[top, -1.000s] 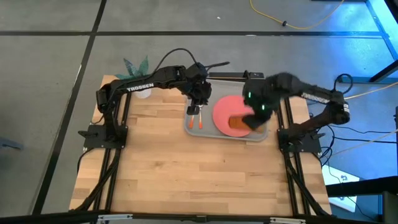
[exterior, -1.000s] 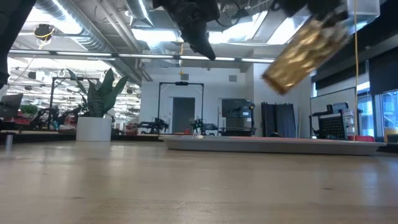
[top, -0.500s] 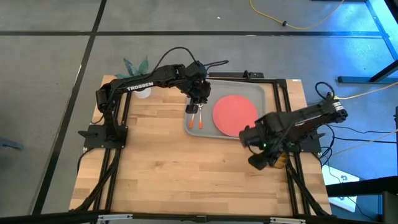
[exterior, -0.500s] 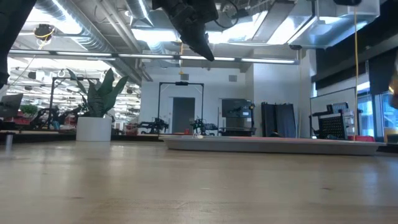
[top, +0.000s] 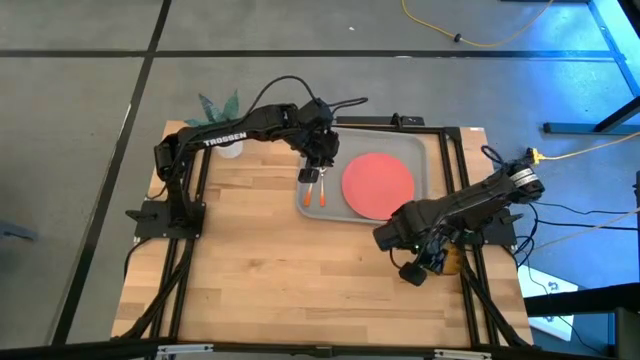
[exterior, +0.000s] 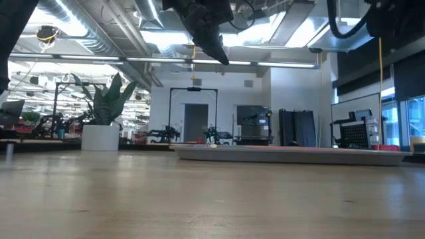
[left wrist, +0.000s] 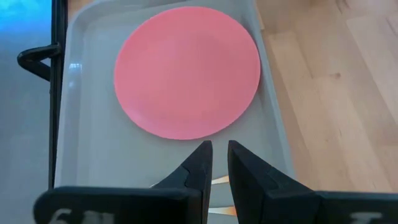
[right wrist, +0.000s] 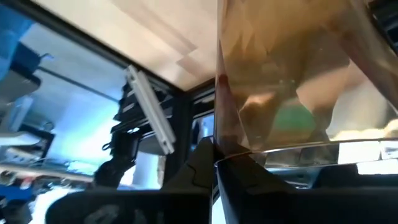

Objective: Pick and place plate/cup/fork/spoon on tray
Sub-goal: Remove the orange glass from the gray serving tray, then put the orange glass on the top right of the pink plate

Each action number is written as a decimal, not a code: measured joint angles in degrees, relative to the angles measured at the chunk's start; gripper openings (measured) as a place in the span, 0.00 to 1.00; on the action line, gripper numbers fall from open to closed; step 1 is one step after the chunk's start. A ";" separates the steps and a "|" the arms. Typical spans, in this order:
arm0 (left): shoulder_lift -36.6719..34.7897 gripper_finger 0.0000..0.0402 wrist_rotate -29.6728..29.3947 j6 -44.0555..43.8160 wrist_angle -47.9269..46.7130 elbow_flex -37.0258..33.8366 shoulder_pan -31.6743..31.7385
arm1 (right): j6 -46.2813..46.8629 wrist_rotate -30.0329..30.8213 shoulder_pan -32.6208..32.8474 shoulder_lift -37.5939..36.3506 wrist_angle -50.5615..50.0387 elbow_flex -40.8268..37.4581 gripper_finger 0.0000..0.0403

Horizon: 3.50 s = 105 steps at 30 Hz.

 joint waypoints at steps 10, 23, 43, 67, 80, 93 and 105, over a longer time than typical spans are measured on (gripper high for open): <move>0.00 0.11 0.00 0.00 -0.04 0.00 0.00 | -9.67 0.11 -0.10 5.60 -0.66 -1.62 0.02; 0.00 0.11 -0.02 0.00 -0.04 0.00 0.00 | -11.64 3.69 -0.35 5.92 0.13 -0.52 0.13; 0.00 0.11 -0.04 0.69 -0.04 0.00 0.00 | 2.95 2.90 -0.35 -2.38 -0.15 4.88 0.14; 0.00 0.11 -0.15 19.84 5.54 0.00 -8.09 | 22.76 36.08 12.46 -12.60 -0.18 26.41 0.14; 0.00 0.11 -0.52 13.40 8.35 0.00 -8.37 | 19.64 34.72 10.58 -12.35 -0.07 25.51 0.19; 0.00 0.11 -0.52 13.40 8.40 0.00 -8.31 | 8.48 30.34 7.06 -20.30 -0.23 4.57 0.21; 0.00 0.11 -0.65 11.92 8.62 0.00 -8.31 | -1.31 26.04 1.94 -25.87 2.35 -8.15 0.21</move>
